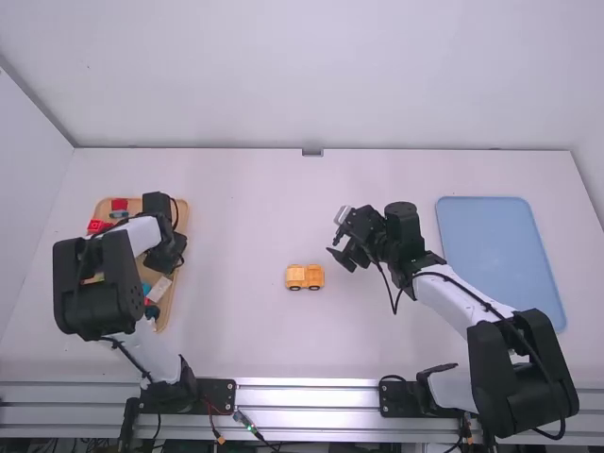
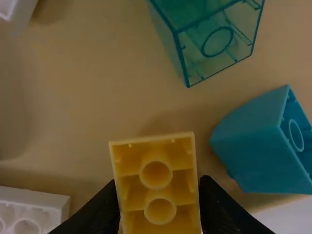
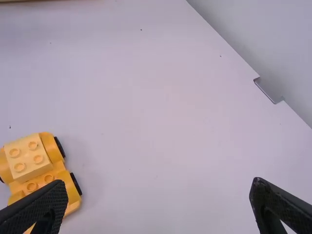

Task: Assemble lego blocks to make yellow taxi

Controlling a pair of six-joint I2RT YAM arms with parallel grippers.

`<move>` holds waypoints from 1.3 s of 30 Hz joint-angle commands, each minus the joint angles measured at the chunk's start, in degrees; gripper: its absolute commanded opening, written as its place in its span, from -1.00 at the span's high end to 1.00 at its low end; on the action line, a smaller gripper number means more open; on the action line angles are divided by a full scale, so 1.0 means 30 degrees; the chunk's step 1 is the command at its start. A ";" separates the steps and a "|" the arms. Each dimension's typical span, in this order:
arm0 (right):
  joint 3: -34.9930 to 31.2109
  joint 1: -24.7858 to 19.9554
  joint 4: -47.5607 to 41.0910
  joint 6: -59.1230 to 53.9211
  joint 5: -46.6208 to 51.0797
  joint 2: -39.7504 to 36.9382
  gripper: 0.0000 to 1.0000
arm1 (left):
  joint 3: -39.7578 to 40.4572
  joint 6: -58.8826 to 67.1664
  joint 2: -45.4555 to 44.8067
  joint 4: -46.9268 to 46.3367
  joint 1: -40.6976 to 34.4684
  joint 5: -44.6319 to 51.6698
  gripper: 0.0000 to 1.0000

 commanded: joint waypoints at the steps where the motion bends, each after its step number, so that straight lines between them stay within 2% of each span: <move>1: 0.0379 0.0015 -0.0022 0.0124 -0.0095 -0.0313 -0.98 | -0.0109 -0.0306 0.0342 -0.0233 0.0102 0.0423 0.23; 13: 0.0379 0.0015 -0.0029 0.0131 -0.0095 -0.0313 -0.98 | -0.0109 -0.0299 0.0342 -0.0262 0.0168 0.0342 0.52; 18: 0.0379 0.0015 -0.0022 0.0124 -0.0087 -0.0313 -0.98 | -0.0058 -0.0146 0.0335 -0.0284 0.0189 0.0328 0.46; 22: 0.0379 0.0015 -0.0022 0.0124 -0.0095 -0.0313 -0.98 | 0.0321 -0.0153 0.0328 -0.0896 0.0073 0.0255 0.57; 28: 0.0379 0.0015 -0.0015 0.0131 -0.0102 -0.0313 -0.98 | 0.1887 0.0612 0.0262 -0.2732 0.0051 -0.0459 0.50; 32: 0.0379 0.0015 -0.0015 0.0153 -0.0160 -0.0313 -0.98 | 0.3082 0.1064 -0.0153 -0.3949 0.0051 -0.0627 0.58; 39: 0.0379 0.0015 0.1042 0.2900 -0.0160 -0.0313 -0.98 | 0.3519 0.2739 -0.1945 -0.3927 0.0051 -0.0080 0.61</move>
